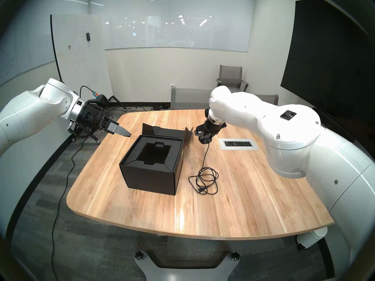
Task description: Open the box and place the mouse inside
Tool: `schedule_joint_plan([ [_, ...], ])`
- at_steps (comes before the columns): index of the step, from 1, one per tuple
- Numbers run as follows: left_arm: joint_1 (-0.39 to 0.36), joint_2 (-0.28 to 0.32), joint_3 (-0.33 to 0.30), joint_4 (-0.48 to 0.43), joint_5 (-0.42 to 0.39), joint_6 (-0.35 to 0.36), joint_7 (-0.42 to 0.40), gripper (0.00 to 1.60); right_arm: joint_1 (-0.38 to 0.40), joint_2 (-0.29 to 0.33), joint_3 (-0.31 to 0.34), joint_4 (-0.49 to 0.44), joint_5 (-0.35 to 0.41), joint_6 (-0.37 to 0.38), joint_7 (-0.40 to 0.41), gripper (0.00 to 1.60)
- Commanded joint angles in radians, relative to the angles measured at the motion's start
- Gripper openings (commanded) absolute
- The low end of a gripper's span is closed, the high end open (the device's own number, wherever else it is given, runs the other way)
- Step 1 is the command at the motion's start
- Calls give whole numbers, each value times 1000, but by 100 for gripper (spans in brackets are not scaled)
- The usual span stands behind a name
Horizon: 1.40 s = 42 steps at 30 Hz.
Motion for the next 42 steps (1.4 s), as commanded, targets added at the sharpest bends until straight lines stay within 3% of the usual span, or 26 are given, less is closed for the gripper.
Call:
schedule_joint_plan([
  [1, -18, 0, -14, -2, -7, -2, -18, 160, 103, -13, -11, -32, 5, -2, -21, 0],
  [25, -19, 0, -14, -2, -7, -2, -19, 160, 252, -5, -70, -212, 84, -2, -110, 0],
  [42, -20, -1, -13, -1, -7, -3, -21, 160, 324, -61, -108, -257, 169, -2, -133, 0],
])
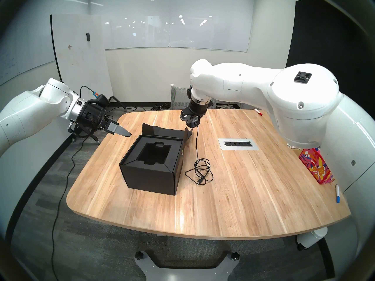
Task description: Open the box and place the mouse inside
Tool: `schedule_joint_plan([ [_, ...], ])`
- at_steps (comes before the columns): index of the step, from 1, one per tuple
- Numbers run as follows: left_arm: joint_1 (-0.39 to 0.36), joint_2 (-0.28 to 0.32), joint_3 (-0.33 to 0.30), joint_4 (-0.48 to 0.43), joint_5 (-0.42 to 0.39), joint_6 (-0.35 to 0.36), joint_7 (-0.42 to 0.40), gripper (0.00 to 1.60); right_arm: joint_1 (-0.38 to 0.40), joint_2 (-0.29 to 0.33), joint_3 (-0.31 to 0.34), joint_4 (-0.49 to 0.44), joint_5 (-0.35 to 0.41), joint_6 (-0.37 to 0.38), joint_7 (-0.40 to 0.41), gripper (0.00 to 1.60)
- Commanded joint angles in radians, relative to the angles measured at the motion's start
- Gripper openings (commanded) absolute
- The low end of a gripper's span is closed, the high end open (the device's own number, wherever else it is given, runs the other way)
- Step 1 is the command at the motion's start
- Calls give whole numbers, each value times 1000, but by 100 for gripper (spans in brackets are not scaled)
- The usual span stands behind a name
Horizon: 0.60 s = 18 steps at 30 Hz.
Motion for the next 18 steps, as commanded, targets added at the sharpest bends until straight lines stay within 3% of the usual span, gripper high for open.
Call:
schedule_joint_plan([
  [1, -19, -1, -14, -1, -6, -3, -21, 160, 75, -39, -6, 18, 41, -3, -3, 0],
  [18, -20, -1, -13, 0, -5, -3, -24, 160, 55, -157, -38, 109, 113, -3, 16, 0],
])
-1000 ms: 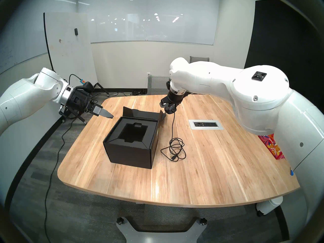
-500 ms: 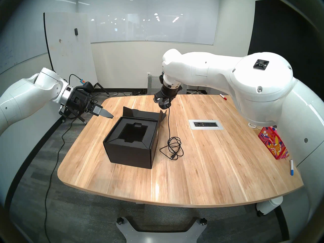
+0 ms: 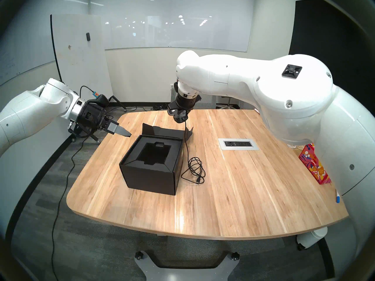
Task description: Open the box and place the mouse inside
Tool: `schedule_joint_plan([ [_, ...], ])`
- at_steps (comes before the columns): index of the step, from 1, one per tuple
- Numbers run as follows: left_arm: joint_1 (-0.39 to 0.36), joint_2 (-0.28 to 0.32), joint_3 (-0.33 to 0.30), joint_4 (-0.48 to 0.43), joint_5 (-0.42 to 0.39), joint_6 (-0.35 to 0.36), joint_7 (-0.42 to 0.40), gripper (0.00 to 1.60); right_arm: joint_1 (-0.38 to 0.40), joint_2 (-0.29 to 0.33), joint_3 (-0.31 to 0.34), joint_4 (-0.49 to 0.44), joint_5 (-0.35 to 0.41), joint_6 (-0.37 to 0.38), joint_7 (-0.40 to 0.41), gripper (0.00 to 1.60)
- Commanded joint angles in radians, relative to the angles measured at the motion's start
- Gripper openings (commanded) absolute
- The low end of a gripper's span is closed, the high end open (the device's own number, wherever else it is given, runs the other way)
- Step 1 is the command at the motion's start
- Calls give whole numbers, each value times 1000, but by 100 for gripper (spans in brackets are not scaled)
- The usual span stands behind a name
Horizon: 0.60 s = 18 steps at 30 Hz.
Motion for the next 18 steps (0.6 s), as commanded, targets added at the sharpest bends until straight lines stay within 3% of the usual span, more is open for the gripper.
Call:
schedule_joint_plan([
  [1, -20, -1, -13, 0, -5, -3, -24, 160, 25, -48, -13, 50, 23, -3, 24, 0],
  [18, -20, -1, -12, 1, -5, -3, -25, 160, 4, -90, -63, 91, 69, -3, 116, 0],
])
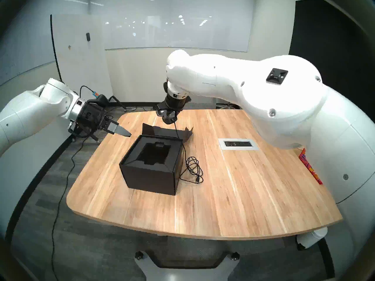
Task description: Open the box and place the mouse inside
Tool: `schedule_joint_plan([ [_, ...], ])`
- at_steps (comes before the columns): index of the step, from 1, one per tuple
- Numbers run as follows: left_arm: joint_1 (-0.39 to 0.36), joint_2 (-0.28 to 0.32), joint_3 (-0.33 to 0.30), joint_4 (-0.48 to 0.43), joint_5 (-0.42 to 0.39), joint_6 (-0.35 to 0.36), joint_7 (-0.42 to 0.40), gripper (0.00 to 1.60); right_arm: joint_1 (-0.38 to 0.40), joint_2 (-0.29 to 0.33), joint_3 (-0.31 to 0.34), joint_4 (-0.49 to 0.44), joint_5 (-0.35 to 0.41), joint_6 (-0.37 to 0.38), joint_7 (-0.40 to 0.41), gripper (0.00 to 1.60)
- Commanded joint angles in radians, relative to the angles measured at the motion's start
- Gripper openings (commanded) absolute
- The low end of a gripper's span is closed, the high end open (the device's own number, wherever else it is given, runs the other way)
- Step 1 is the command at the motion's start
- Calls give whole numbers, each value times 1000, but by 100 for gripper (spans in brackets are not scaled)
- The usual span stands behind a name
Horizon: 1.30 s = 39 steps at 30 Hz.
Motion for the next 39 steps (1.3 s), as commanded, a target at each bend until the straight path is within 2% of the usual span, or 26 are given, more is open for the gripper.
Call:
schedule_joint_plan([
  [1, -19, -1, -13, 1, -5, -3, -24, 160, 17, -17, -15, 28, 20, -3, 34, 0],
  [12, -19, -1, -13, 0, -6, -3, -22, 160, 11, -38, -35, 39, 54, -3, 61, 0],
  [19, -20, -1, -13, 0, -6, -3, -23, 160, 11, -32, -49, 18, 104, -3, 51, 0],
  [23, -20, -1, -12, 0, -6, -3, -23, 160, 21, -24, -62, -13, 158, -3, 26, 0],
  [39, -20, -1, -12, -1, -6, -3, -21, 160, 64, -14, -92, -92, 295, -3, -57, 0],
])
